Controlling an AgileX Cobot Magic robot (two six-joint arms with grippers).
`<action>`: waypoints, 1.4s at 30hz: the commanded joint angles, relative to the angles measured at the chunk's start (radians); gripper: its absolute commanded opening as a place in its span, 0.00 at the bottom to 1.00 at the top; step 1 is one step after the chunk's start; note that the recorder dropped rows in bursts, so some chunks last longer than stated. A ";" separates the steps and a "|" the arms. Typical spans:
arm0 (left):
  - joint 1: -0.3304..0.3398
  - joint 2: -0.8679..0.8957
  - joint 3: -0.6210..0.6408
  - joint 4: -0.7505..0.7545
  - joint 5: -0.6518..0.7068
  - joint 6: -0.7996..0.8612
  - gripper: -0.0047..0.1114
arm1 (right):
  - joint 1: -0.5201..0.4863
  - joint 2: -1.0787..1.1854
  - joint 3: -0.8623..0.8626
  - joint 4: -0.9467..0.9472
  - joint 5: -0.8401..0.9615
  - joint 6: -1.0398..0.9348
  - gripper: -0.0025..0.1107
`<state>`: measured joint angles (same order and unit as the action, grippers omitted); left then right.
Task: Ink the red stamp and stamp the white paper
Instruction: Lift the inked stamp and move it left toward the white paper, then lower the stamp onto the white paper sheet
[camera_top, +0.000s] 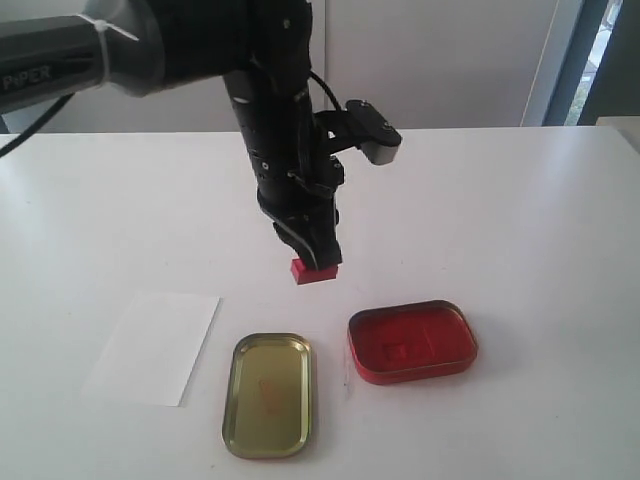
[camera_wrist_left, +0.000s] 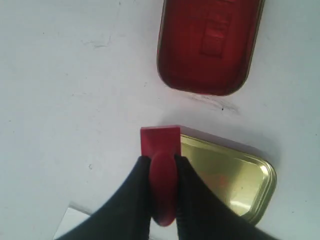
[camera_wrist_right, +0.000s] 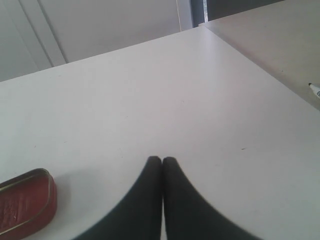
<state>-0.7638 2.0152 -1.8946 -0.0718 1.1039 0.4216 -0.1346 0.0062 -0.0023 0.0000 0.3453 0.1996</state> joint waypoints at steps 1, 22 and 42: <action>0.033 -0.084 0.094 -0.007 -0.023 -0.013 0.04 | -0.005 -0.006 0.002 0.000 -0.003 0.000 0.02; 0.183 -0.427 0.558 0.028 -0.199 -0.121 0.04 | -0.005 -0.006 0.002 0.000 -0.003 0.000 0.02; 0.337 -0.492 0.714 0.028 -0.208 0.021 0.04 | -0.005 -0.006 0.002 0.000 -0.003 0.000 0.02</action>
<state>-0.4629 1.5378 -1.1912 -0.0079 0.8935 0.4002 -0.1346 0.0062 -0.0023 0.0000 0.3453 0.1996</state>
